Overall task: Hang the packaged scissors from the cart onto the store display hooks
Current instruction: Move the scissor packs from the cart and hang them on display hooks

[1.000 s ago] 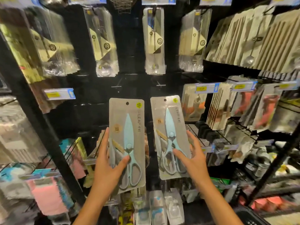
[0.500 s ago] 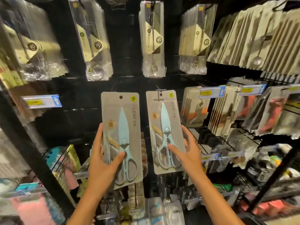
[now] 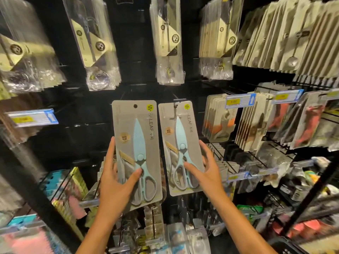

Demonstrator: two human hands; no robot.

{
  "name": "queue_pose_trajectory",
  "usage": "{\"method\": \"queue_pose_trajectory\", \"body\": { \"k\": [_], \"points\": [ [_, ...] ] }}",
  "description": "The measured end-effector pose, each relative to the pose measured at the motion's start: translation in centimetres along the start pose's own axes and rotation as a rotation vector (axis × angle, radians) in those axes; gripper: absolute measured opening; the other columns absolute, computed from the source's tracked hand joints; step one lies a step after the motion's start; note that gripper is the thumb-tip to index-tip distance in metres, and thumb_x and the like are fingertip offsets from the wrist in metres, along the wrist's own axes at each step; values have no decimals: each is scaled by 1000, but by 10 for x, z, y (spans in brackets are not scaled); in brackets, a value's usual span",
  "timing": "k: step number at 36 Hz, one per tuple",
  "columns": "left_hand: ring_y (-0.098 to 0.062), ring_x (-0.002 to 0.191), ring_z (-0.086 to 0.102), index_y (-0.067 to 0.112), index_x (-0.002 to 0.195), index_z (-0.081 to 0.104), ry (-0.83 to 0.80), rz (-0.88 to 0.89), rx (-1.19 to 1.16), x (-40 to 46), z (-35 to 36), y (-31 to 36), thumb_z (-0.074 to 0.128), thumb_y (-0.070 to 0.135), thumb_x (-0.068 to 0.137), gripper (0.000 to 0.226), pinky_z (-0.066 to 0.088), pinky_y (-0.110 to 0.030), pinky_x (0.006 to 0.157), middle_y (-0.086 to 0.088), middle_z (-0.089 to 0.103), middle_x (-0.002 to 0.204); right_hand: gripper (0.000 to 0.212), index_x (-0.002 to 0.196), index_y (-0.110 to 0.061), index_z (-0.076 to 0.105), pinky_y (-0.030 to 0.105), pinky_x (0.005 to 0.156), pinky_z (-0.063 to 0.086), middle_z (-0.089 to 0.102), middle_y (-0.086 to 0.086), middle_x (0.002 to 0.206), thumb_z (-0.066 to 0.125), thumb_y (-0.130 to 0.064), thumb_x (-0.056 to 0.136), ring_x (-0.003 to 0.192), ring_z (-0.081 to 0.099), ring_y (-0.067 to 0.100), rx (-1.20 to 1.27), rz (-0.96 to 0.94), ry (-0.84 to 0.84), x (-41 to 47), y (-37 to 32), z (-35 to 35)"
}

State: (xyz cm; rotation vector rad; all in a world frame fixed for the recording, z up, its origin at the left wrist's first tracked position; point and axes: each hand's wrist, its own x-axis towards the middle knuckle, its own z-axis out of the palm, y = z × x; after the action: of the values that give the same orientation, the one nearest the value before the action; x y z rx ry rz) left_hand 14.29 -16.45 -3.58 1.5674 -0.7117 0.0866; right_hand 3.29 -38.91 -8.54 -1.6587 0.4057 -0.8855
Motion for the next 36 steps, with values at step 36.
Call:
{"method": "queue_pose_trajectory", "body": {
  "k": [36],
  "points": [
    [0,144,38,60,151,21,66,117,33,53,-11,30,79,7,82,104,39,-48,116,40,31,153,99,137,-63,-34,53,99,52,47,22,144,53,-31,102,118,60,37,-462,82,-254,197,90,59]
  ]
}}
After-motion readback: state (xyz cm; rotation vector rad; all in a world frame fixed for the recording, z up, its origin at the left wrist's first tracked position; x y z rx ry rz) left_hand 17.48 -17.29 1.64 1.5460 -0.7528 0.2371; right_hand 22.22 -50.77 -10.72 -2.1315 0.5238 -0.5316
